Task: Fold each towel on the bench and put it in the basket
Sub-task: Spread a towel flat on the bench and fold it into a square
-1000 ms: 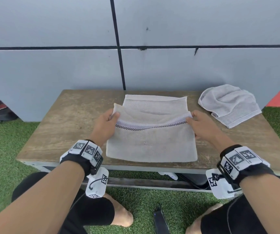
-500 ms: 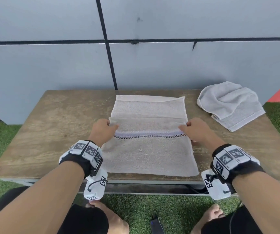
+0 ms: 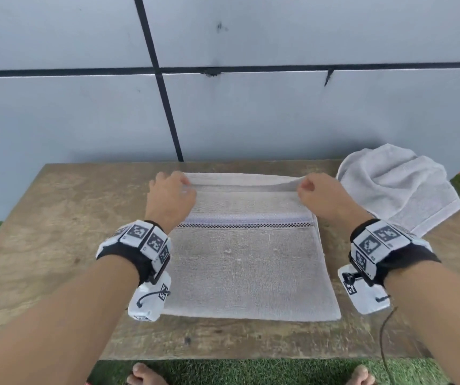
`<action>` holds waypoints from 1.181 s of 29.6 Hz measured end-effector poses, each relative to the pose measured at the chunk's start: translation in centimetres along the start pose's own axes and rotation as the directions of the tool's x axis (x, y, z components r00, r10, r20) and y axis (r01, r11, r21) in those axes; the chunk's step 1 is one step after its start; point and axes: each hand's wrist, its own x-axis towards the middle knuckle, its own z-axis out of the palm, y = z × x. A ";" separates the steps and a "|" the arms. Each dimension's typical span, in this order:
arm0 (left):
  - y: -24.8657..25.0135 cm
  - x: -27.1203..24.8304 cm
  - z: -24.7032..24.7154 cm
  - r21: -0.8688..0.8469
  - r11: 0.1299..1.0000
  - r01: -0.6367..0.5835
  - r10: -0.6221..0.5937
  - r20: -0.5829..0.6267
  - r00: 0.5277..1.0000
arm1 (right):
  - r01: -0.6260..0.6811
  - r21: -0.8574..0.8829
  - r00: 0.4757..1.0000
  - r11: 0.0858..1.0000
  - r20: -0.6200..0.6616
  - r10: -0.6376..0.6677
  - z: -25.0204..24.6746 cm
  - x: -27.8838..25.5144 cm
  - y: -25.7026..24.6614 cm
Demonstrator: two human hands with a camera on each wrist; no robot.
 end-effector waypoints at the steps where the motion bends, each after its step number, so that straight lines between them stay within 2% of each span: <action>1: 0.4 0.5 0.2 0.075 0.996 -0.036 0.034 0.035 0.999 | 0.014 -0.042 0.999 0.999 0.043 -0.013 0.1 0.7 -0.2; 3: 0.9 1.4 0.5 0.161 0.985 -0.062 0.047 0.099 0.994 | 0.002 -0.092 0.995 0.996 0.102 0.007 0.5 2.1 -0.3; 8: 0.9 2.7 0.9 0.223 0.968 -0.119 0.088 0.142 0.986 | -0.007 -0.016 0.992 1.000 0.125 0.009 0.5 2.7 -0.6; 10: 0.7 2.5 1.0 0.210 0.968 -0.135 0.114 0.109 0.987 | 0.019 -0.015 0.995 1.000 0.102 -0.018 0.6 2.4 -0.6; 13: -0.1 2.0 0.8 0.150 0.985 -0.087 0.070 0.114 0.991 | 0.032 -0.043 0.997 0.999 0.066 -0.029 0.8 1.7 -0.4; 18: -1.0 1.2 0.5 0.160 0.985 -0.062 0.044 0.110 0.993 | 0.048 -0.074 0.995 0.996 0.086 -0.042 1.1 1.0 0.4; 21: -1.3 1.2 -0.1 0.158 0.986 -0.046 0.022 0.150 0.988 | 0.065 -0.101 0.996 0.993 0.075 -0.057 1.5 1.5 1.2; 23: -1.2 1.7 -0.9 0.122 0.990 -0.077 0.055 0.174 0.983 | 0.089 -0.068 0.996 0.994 0.032 -0.087 1.4 1.9 1.4; 25: -0.7 2.5 -1.8 0.040 0.990 -0.136 0.129 0.149 0.980 | 0.114 0.010 0.993 0.993 -0.029 -0.114 0.8 2.3 1.4; 29: 1.3 5.4 -3.3 -0.095 0.956 -0.279 0.276 -0.039 0.960 | 0.113 0.123 0.984 0.986 -0.155 -0.094 -0.8 4.8 1.1; 31: 2.0 6.9 -3.1 -0.131 0.952 -0.277 0.271 -0.065 0.960 | 0.084 0.139 0.983 0.987 -0.175 -0.059 -1.1 6.4 0.7; 35: 1.7 9.3 -1.0 -0.110 0.974 -0.197 0.196 -0.016 0.980 | 0.025 0.084 0.991 0.996 -0.136 -0.014 -0.2 8.8 0.4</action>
